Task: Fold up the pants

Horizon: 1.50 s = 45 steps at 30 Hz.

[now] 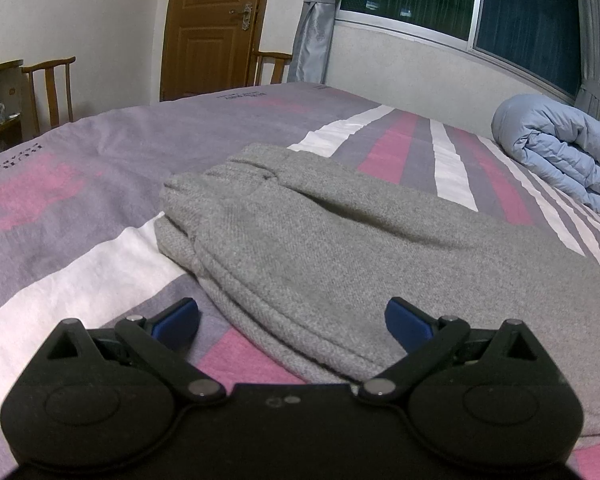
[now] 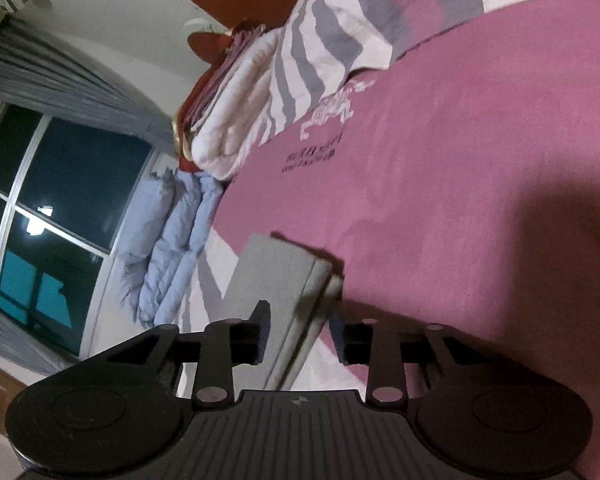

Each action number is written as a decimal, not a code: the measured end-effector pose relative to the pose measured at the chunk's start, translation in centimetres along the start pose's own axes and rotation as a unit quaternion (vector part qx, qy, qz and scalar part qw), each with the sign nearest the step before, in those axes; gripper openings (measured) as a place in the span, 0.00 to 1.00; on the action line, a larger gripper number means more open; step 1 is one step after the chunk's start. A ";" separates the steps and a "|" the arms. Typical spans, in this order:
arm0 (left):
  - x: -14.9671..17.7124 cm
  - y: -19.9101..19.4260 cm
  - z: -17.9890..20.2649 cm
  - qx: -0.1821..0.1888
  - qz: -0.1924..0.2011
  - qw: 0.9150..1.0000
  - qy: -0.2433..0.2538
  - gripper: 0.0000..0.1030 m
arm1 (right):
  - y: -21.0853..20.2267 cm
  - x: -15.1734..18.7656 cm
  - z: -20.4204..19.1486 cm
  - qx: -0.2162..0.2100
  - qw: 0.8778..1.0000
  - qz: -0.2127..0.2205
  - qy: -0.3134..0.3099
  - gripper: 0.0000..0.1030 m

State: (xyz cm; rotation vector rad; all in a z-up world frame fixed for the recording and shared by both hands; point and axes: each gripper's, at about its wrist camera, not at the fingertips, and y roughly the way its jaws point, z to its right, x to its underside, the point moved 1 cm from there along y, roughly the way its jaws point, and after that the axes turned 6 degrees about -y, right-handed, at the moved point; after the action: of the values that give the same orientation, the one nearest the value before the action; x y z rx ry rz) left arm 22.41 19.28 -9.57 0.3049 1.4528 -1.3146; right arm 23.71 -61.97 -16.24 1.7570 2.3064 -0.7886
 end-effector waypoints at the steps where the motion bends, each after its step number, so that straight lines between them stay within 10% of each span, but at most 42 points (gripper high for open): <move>1: 0.0 0.0 0.0 0.000 0.000 1.000 0.000 0.92 | 0.3 0.0 -0.2 0.002 1.000 -0.004 -0.002 0.45; 4: 0.0 0.0 0.1 -0.001 0.001 1.000 0.001 0.92 | 1.2 0.1 -1.3 -0.003 1.000 -0.015 -0.012 0.59; 12: 0.1 0.0 0.2 -0.002 0.001 1.000 0.001 0.92 | 3.3 1.2 -2.4 -0.018 0.998 -0.046 -0.030 0.59; 14: 0.0 0.0 0.2 -0.002 0.001 1.000 0.002 0.92 | 3.8 1.1 -2.0 -0.009 0.999 -0.041 -0.027 0.44; 16: 0.0 0.0 0.2 -0.002 0.000 1.000 0.002 0.92 | 4.7 0.7 -0.6 0.001 0.999 -0.037 -0.015 0.10; 23: -0.3 -0.4 0.0 -0.002 0.003 1.000 -0.003 0.91 | 5.2 0.3 -0.9 -0.003 0.998 -0.048 -0.037 0.10; 31: -2.1 -3.1 -2.9 -0.012 0.030 0.999 -0.023 0.91 | 4.7 4.4 -14.3 -0.092 0.983 -0.038 -0.152 0.09; 39: -1.9 -5.8 -9.2 -0.028 0.026 0.997 -0.065 0.91 | 7.5 19.2 -26.2 -0.216 0.943 -0.151 -0.201 0.09; 45: -1.1 -6.4 -11.8 -0.035 0.015 0.996 -0.080 0.91 | 9.3 35.0 -26.6 -0.196 0.864 -0.320 -0.335 0.11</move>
State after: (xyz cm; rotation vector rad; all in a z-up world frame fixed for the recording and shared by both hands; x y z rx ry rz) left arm 11.70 27.28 -7.79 0.1714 1.3508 -1.2334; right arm 26.80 -17.50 -10.89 0.4096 2.2747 -0.7619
